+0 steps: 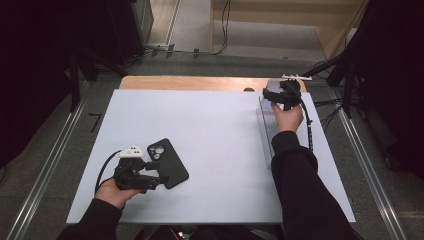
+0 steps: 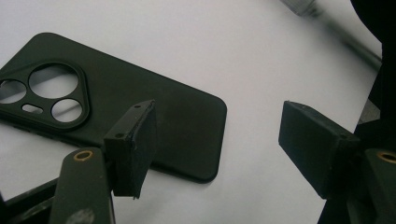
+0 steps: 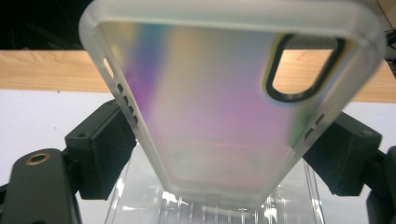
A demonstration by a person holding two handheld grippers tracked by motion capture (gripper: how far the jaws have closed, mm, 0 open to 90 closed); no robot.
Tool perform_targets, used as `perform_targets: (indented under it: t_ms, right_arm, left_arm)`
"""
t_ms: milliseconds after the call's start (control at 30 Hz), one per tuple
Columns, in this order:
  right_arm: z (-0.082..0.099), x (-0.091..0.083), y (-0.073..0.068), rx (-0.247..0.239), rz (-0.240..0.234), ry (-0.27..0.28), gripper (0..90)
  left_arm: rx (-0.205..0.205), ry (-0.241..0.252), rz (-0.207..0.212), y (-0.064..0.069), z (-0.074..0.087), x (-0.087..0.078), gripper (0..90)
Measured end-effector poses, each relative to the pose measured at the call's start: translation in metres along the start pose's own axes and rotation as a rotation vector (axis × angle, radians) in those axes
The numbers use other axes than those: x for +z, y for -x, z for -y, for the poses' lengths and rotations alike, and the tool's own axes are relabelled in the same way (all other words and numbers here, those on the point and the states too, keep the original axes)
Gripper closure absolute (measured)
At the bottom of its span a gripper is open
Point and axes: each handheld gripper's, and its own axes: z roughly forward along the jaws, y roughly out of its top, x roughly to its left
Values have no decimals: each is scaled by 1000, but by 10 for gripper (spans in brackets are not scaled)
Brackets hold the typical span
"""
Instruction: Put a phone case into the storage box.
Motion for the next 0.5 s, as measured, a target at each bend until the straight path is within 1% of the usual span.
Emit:
perform_targets:
  t_ms: [100,167,367,400,433,500]
  right_arm:
    - [1,3,-1,-6,-2,2,139]
    - [0,4,-2,-24,-2,-1,139]
    - [-4,8,-4,-49,6,-11,131]
    - [-4,8,-4,-59,9,-7,127]
    - [-5,9,-5,-62,12,-2,100]
    - [-5,9,-5,-59,-5,11,99]
  left_arm:
    - [1,0,0,0,0,0,284]
    - [0,0,2,0,0,1,284]
    - [1,0,2,0,0,1,284]
    - [1,0,2,0,0,1,284]
    - [1,1,2,1,0,1,284]
    - [1,1,2,1,0,1,284]
